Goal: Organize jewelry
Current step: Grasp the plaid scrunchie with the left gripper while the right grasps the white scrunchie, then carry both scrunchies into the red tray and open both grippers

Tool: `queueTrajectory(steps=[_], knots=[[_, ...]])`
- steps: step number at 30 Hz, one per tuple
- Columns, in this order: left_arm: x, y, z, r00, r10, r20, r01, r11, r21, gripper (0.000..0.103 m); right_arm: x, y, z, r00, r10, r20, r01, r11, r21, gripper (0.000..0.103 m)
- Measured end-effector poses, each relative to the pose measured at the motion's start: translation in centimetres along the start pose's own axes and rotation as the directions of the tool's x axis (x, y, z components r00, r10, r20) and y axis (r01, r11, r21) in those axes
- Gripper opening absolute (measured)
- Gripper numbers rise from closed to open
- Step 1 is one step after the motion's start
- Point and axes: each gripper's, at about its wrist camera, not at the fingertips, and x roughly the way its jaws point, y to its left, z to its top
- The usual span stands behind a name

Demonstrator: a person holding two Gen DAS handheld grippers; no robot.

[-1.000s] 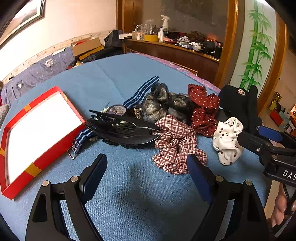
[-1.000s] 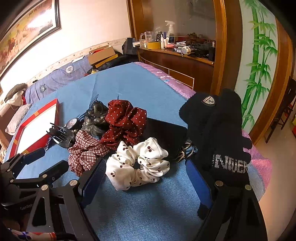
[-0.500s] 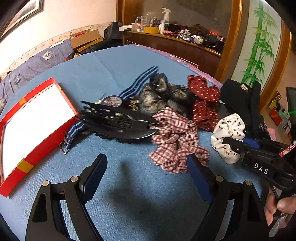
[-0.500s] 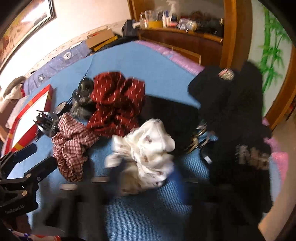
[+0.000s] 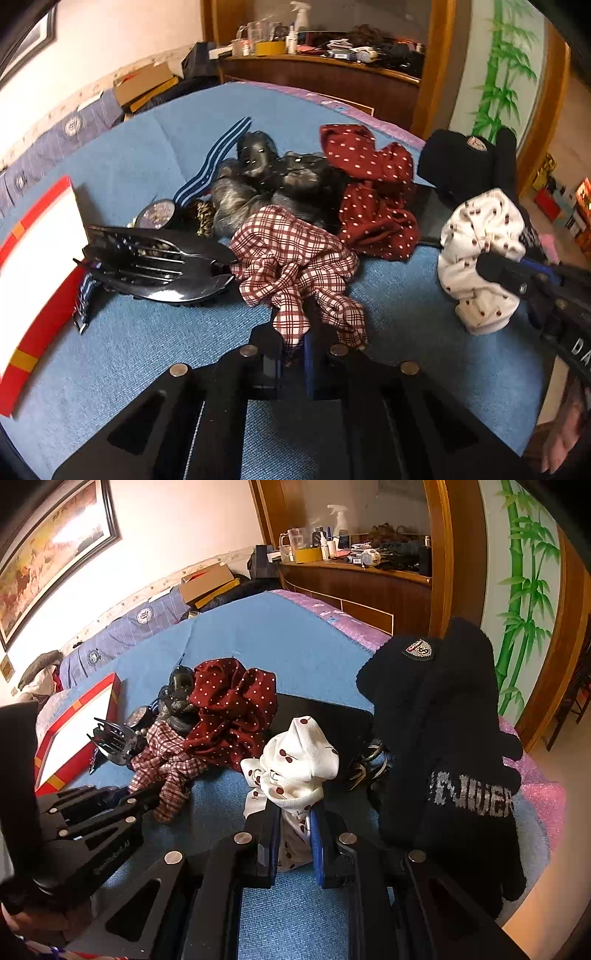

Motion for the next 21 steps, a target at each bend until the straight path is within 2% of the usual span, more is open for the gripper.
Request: queueTrajectory(steps=[3,11,19,21], knots=[[-0.9,0.6,-0.2,1.0,0.007,0.02,-0.006,1.0,-0.02,0.007,-0.6,0.2,0.1,1.0,0.004,0.023,-0.004,1.0,0.005,0.015],[-5.4,2.8,-0.2,0.991,-0.002,0.136,0.007,0.999,-0.032,0.007,-2.6,1.4,1.1,0.997,0.014,0.074,-0.013,1.0,-0.006,0.015],[-8.7,8.3,0.7,0.978,-0.002,0.209,0.028,0.992,-0.121,0.007,-3.6,5.4,3.0,0.994,0.055,0.091,-0.049,0.997,-0.066,0.015],[-9.7,9.7,1.0,0.972,0.026,0.235,0.009,0.989,-0.148,0.007,-3.8,6.6,3.6,0.993,0.071,0.098,-0.063,0.995,-0.082,0.015]])
